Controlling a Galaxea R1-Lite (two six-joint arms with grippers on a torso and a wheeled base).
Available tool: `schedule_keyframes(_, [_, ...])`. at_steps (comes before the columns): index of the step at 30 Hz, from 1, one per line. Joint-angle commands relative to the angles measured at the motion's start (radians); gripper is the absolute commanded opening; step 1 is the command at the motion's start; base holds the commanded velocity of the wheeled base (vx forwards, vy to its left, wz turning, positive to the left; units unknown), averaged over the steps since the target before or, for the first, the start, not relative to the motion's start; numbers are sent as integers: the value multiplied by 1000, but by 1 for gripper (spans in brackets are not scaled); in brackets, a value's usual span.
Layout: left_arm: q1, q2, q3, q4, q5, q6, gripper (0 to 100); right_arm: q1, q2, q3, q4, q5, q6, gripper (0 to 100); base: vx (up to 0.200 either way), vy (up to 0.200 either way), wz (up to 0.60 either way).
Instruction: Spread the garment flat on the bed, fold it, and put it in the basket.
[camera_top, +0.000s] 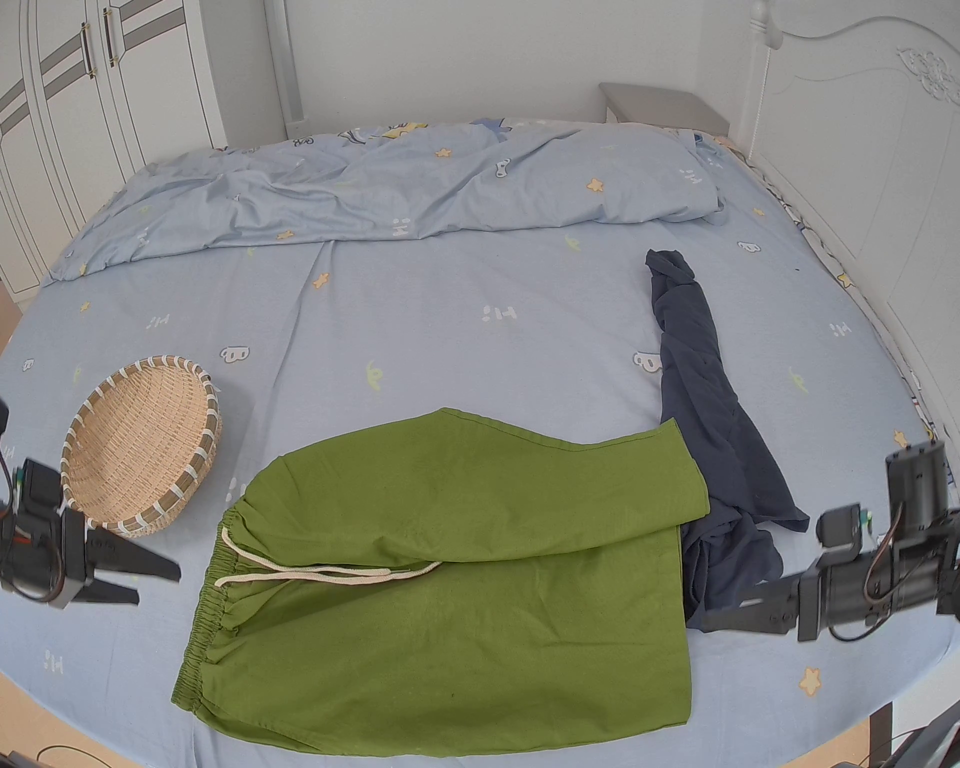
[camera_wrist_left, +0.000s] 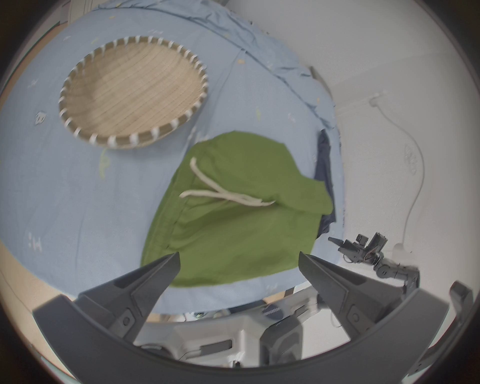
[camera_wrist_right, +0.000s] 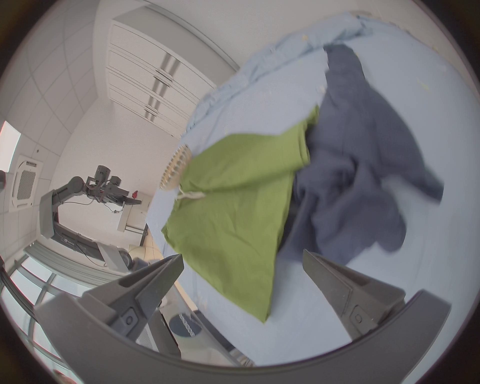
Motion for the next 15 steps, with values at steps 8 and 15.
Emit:
schedule_keyframes(8, [-225,359,-274,-334,-11,-345,100,-9,-123,-320,118,-4,11,100,0,0,0])
schedule_keyframes(15, [-225,569,-458,-362,-9,-421,100,2,-137,-311,118,-4,6,100,0,0,0])
